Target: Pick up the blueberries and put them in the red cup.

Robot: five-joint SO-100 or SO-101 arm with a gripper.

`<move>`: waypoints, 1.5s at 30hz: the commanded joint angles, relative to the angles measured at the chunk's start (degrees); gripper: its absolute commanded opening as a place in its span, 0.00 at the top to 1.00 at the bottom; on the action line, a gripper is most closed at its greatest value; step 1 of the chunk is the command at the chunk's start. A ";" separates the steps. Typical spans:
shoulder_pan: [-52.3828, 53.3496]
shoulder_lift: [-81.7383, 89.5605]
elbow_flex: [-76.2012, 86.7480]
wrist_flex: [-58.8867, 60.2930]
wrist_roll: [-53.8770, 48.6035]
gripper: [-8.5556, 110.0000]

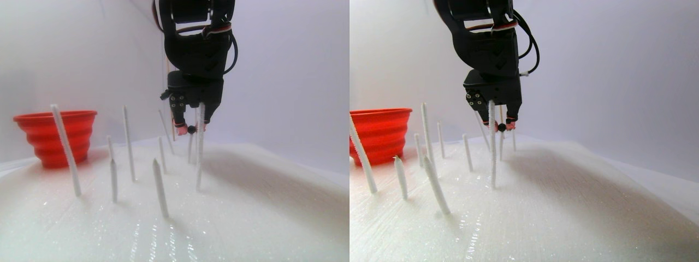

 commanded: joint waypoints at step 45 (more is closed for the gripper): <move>-5.89 22.06 8.35 5.98 -0.88 0.84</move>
